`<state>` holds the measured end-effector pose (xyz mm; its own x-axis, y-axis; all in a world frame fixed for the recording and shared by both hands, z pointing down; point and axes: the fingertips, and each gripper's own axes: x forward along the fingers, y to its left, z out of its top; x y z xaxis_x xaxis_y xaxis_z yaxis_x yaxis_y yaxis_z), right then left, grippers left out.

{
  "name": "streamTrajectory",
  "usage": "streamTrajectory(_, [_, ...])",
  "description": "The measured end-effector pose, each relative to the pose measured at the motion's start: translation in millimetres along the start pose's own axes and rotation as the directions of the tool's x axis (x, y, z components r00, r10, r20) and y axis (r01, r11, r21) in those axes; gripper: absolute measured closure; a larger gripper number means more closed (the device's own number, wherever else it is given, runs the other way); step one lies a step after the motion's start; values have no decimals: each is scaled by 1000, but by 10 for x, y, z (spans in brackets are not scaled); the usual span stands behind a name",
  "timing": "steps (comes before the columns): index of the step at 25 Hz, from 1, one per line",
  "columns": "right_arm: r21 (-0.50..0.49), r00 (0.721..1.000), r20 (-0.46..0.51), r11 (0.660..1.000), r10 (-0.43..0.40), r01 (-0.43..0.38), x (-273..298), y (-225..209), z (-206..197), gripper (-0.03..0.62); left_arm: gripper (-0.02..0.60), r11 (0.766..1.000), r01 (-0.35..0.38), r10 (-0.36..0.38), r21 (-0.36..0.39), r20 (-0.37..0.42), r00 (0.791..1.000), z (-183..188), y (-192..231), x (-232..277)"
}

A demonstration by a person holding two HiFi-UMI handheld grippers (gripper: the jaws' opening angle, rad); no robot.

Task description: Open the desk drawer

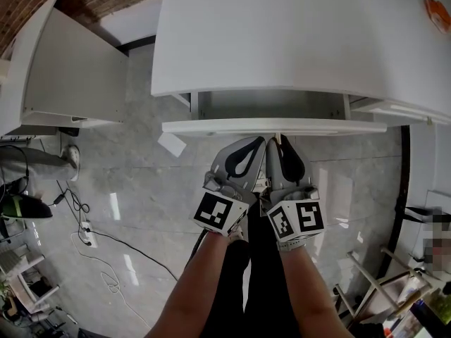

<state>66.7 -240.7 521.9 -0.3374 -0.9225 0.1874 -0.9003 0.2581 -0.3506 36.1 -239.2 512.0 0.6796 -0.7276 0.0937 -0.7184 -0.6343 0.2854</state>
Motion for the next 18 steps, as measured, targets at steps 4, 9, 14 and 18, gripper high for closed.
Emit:
streamTrajectory(4, [-8,1000,0,1000,7,-7,-54,20,-13,522,595,1000,15,-15,6,3,1000,-12,-41,-36])
streamTrajectory(9, [-4,1000,-3,1000,17,-17,-139,34,-54,522,595,1000,11,-11,3,-8,1000,-51,-97,-90])
streamTrajectory(14, [-1,1000,-4,1000,15,-15,-223,58,-75,522,595,1000,15,-15,3,-22,1000,-81,-159,-160])
streamTrajectory(18, [-8,1000,-7,1000,12,-12,-300,91,-91,522,595,1000,28,-28,6,-11,1000,-101,-208,-223])
